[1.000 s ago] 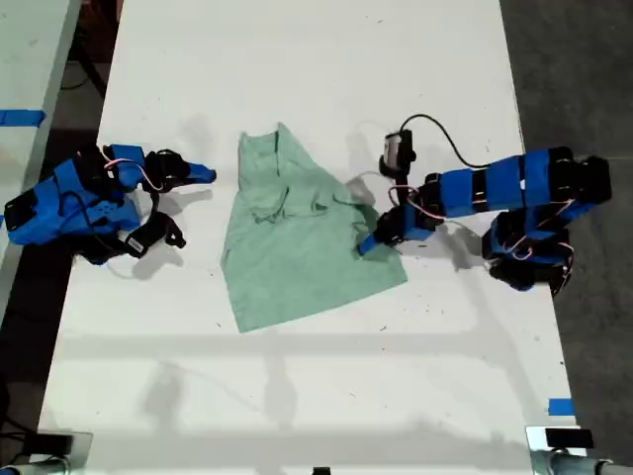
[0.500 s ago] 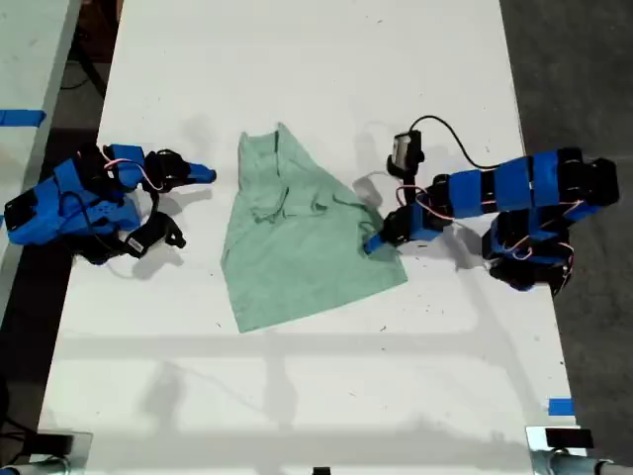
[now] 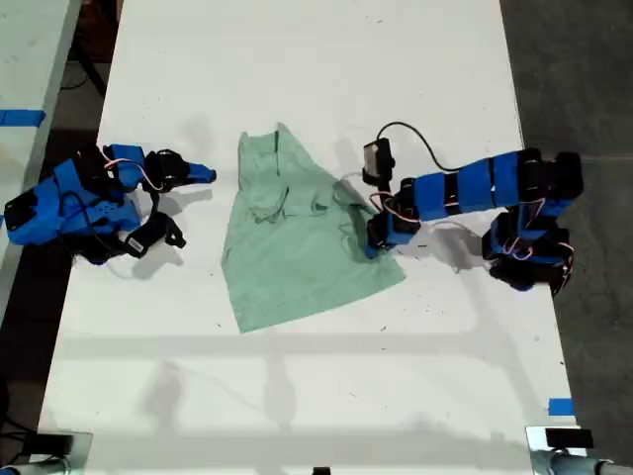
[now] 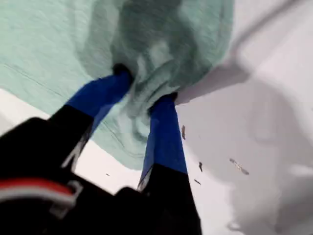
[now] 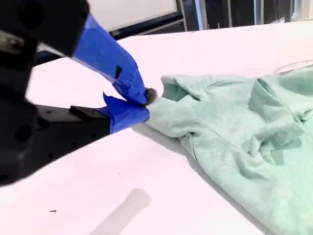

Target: Fold t shirt

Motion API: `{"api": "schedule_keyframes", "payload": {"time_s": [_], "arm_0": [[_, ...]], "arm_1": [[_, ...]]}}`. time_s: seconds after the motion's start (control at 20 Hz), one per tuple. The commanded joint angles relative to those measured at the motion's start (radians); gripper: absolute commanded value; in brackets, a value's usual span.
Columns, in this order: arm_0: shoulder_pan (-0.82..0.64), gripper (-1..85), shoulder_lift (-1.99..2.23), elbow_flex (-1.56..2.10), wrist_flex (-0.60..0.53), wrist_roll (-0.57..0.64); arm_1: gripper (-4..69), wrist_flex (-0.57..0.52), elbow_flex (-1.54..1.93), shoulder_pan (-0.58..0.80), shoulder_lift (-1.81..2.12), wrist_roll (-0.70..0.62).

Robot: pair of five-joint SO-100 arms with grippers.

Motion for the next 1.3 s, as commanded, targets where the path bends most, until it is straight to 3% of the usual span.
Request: {"api": "schedule_keyframes", "payload": {"time_s": [0.0,0.3,0.5,0.7,1.05,1.15,1.2,1.25], "arm_0": [[-0.005,-0.3,0.009,0.035,-0.003,0.006],[-0.003,-0.3,0.009,0.035,-0.003,0.008],[-0.006,-0.3,0.009,0.035,-0.003,0.008],[-0.008,-0.3,0.009,0.035,-0.003,0.006],[-0.006,-0.3,0.009,0.035,-0.003,0.005],[-0.006,-0.3,0.009,0.035,-0.003,0.006],[-0.006,-0.3,0.009,0.035,-0.003,0.008],[-0.006,-0.3,0.009,0.035,-0.003,0.008]], "arm_1": [[1.5,0.046,-0.029,-0.006,0.005,0.000],[1.5,0.052,0.319,-0.015,0.423,0.109],[1.4,0.184,0.426,-0.051,0.699,0.164],[1.3,0.275,0.094,-0.107,0.509,0.101],[1.3,0.391,-0.931,-0.287,-0.399,-0.057],[1.2,0.376,-0.954,-0.305,-0.453,-0.048],[3.6,0.377,-0.931,-0.313,-0.440,-0.040],[12.8,0.387,-0.914,-0.321,-0.417,-0.037]]}}
